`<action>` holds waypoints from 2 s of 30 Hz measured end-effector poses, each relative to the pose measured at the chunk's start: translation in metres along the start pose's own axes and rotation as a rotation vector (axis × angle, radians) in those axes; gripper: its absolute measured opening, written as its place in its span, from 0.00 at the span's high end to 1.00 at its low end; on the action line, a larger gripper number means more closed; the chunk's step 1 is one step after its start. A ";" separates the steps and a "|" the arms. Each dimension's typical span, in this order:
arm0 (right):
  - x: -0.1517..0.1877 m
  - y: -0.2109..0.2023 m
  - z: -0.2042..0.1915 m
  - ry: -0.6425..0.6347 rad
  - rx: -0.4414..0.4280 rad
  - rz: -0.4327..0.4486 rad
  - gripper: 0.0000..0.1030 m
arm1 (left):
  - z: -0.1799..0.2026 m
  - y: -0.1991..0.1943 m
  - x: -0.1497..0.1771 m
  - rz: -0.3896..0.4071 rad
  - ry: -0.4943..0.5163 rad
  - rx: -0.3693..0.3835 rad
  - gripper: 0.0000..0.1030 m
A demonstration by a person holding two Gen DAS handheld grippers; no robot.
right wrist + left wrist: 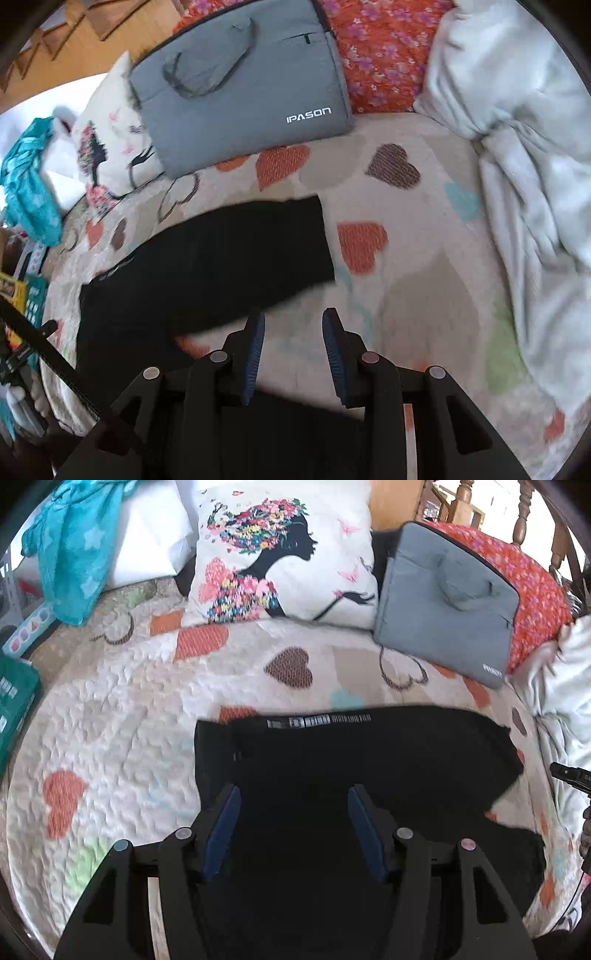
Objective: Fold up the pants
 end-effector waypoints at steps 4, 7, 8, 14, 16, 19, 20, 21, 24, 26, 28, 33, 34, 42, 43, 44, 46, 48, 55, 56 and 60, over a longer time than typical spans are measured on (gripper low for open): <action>-0.017 0.036 -0.006 0.018 0.003 -0.007 0.61 | 0.010 0.028 -0.011 0.016 0.019 0.007 0.42; -0.025 0.063 -0.013 0.011 -0.010 -0.028 0.61 | 0.021 0.053 -0.013 -0.013 0.037 0.047 0.42; -0.029 0.071 -0.016 0.000 -0.018 -0.036 0.61 | 0.025 0.063 -0.014 -0.026 0.047 0.072 0.42; -0.055 0.112 -0.038 -0.094 -0.069 -0.067 0.52 | 0.059 0.112 -0.025 -0.077 0.221 0.180 0.42; -0.064 0.124 -0.044 -0.121 -0.087 -0.075 0.47 | 0.072 0.129 -0.026 -0.128 0.277 0.226 0.42; -0.071 0.145 -0.050 -0.144 -0.107 -0.104 0.47 | 0.080 0.150 -0.026 -0.173 0.322 0.269 0.42; -0.071 0.152 -0.052 -0.155 -0.111 -0.113 0.47 | 0.080 0.157 -0.026 -0.174 0.340 0.266 0.42; -0.071 0.157 -0.054 -0.164 -0.111 -0.120 0.47 | 0.080 0.165 -0.025 -0.178 0.364 0.255 0.42; -0.069 0.175 -0.060 -0.188 -0.111 -0.138 0.47 | 0.082 0.183 -0.018 -0.200 0.441 0.243 0.41; -0.068 0.186 -0.065 -0.196 -0.118 -0.150 0.47 | 0.083 0.191 -0.016 -0.204 0.477 0.256 0.31; -0.065 0.194 -0.070 -0.211 -0.128 -0.162 0.36 | 0.082 0.196 -0.016 -0.203 0.483 0.265 0.20; -0.049 0.191 -0.096 -0.350 -0.130 -0.163 0.35 | 0.079 0.197 -0.015 -0.230 0.427 0.328 0.48; -0.046 0.188 -0.100 -0.376 -0.130 -0.167 0.60 | 0.080 0.191 -0.014 -0.227 0.436 0.351 0.66; -0.040 0.160 -0.113 -0.367 -0.144 -0.151 0.95 | 0.092 0.153 -0.010 -0.139 0.502 0.320 0.88; -0.042 0.154 -0.115 -0.363 -0.144 -0.139 0.95 | 0.089 0.147 -0.011 -0.128 0.493 0.317 0.88; -0.043 0.146 -0.117 -0.359 -0.142 -0.126 0.95 | 0.088 0.140 -0.012 -0.114 0.484 0.315 0.88; -0.044 0.130 -0.121 -0.360 -0.143 -0.103 0.95 | 0.082 0.125 -0.013 -0.091 0.464 0.313 0.88; -0.044 0.111 -0.123 -0.361 -0.144 -0.085 0.95 | 0.078 0.108 -0.016 -0.064 0.436 0.314 0.88; -0.015 0.035 -0.127 -0.358 -0.174 -0.050 0.95 | 0.065 0.025 -0.004 0.053 0.367 0.301 0.88; -0.004 0.022 -0.129 -0.359 -0.182 -0.048 0.95 | 0.061 0.010 0.001 0.067 0.357 0.299 0.88; 0.040 -0.019 -0.126 -0.336 -0.210 -0.050 0.95 | 0.056 -0.030 0.026 0.099 0.309 0.291 0.88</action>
Point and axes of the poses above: each gripper's, at about its wrist camera, not at the fingertips, and y roughly the way its jaws point, z to its right, x to its underside, the point moved 1 cm from there along y, roughly the way its jaws point, and after that the axes turned 14 degrees about z, right-handed, at the moved point
